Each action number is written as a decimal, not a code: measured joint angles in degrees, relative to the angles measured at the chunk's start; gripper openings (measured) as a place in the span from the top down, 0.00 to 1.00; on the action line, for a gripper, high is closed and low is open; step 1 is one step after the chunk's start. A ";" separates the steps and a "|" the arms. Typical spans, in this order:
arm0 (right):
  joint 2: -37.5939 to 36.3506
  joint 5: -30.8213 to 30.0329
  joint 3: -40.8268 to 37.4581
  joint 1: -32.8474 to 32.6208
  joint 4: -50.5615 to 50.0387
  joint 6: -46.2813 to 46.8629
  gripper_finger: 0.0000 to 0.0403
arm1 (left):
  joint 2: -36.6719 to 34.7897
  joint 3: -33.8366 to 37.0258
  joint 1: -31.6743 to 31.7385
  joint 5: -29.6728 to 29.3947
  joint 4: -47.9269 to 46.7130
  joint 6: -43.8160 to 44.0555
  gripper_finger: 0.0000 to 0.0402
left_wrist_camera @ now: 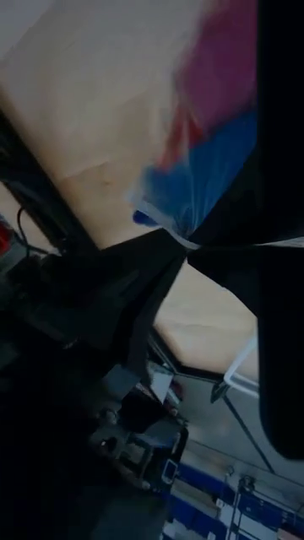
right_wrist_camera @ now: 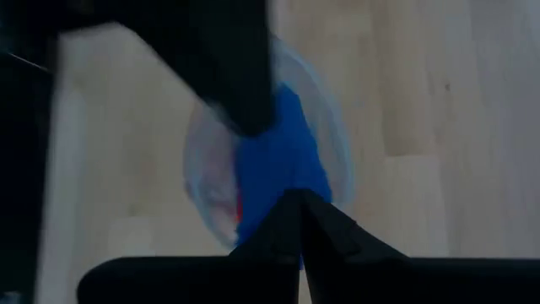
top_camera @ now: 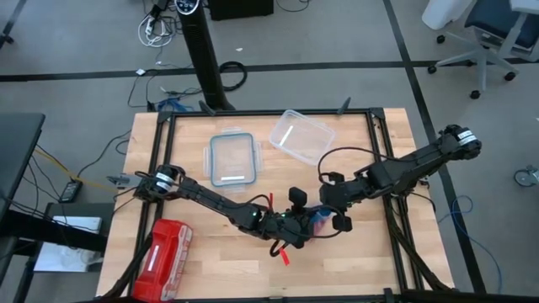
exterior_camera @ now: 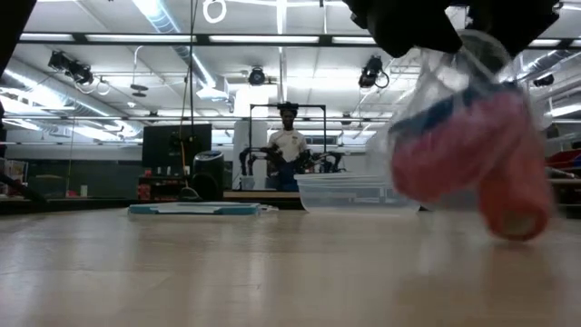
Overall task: Roll bandage
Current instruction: Put the blue bandage into the transparent zip bag
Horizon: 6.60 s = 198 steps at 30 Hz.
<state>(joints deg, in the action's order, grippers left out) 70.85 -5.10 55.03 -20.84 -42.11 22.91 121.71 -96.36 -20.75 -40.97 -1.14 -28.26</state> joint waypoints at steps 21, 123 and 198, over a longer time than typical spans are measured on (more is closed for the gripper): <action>-1.51 0.35 -0.53 -2.45 -3.37 5.35 0.99 | 0.05 0.09 0.00 -0.05 -1.30 -0.03 1.00; -6.99 -17.22 7.50 -21.66 -18.88 18.26 0.77 | 0.14 0.20 0.23 -4.38 8.86 10.55 1.00; -4.89 -4.31 2.29 -14.17 -13.80 6.72 1.00 | 0.11 0.15 1.77 10.54 1.29 21.26 0.99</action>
<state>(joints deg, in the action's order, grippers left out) 65.95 -9.41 57.31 -35.01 -55.91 29.63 121.82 -96.20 -18.98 -30.43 0.15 -7.00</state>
